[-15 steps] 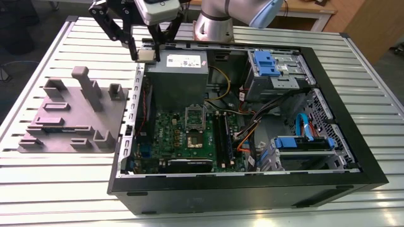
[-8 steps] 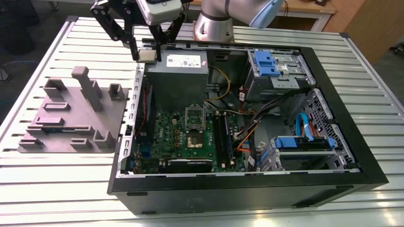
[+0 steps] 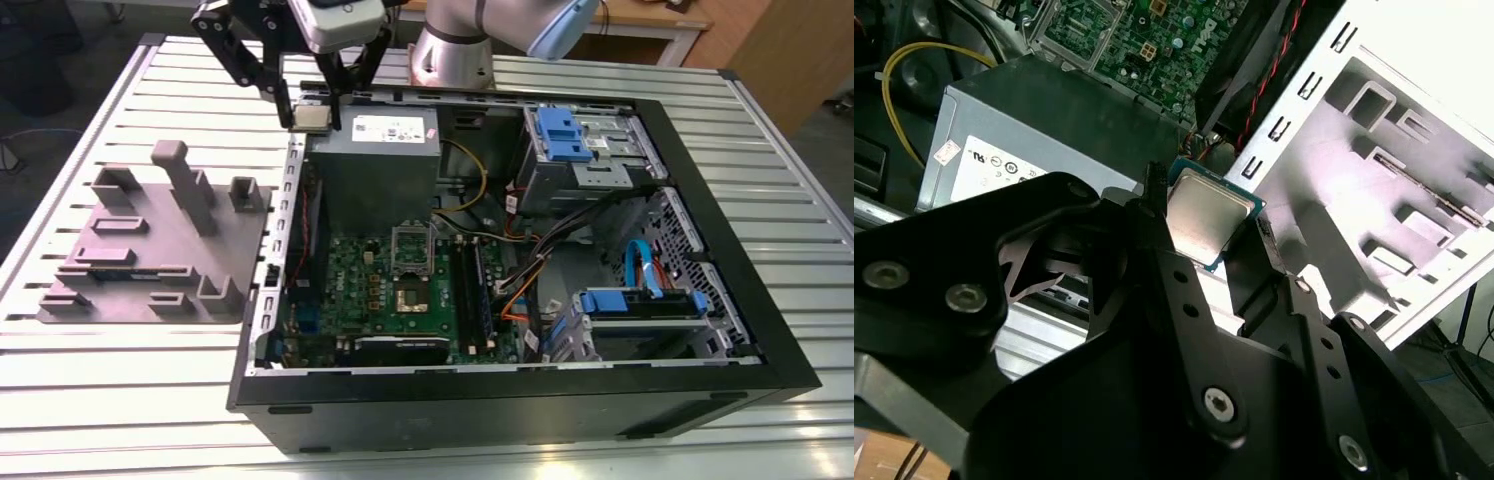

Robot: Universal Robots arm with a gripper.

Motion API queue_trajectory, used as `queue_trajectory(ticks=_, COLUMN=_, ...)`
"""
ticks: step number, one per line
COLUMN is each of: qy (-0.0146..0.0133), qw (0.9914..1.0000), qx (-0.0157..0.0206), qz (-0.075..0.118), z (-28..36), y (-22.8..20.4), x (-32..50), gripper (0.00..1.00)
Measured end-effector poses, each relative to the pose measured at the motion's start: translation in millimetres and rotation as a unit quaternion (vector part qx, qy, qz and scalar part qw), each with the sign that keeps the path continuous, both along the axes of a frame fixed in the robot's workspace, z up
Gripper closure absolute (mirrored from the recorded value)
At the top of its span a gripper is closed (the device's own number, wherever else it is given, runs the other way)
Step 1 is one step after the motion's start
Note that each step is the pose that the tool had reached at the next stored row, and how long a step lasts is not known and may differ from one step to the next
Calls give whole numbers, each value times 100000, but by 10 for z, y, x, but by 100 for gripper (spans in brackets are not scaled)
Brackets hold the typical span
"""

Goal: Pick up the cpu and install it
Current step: 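Pick up the cpu and move it towards the insertion slot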

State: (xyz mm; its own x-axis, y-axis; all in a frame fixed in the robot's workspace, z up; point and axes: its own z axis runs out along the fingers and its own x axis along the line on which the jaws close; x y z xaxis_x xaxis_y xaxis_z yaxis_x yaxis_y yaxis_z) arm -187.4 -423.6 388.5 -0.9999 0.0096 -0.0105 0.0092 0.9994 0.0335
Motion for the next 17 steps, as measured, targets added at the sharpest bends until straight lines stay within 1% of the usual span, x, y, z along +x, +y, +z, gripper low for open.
queue_trajectory(ticks=5, qy=1, qw=100000, qx=3, qz=-1, z=-1, y=-46, x=0, gripper=53)
queue_trajectory(ticks=8, qy=-4, qw=100000, qx=5, qz=-6, z=-4, y=-51, x=18, gripper=53)
queue_trajectory(ticks=12, qy=-1, qw=100000, qx=2, qz=-4, z=-5, y=-52, x=71, gripper=53)
queue_trajectory(ticks=17, qy=-3, qw=100000, qx=3, qz=-10, z=-8, y=-52, x=191, gripper=53)
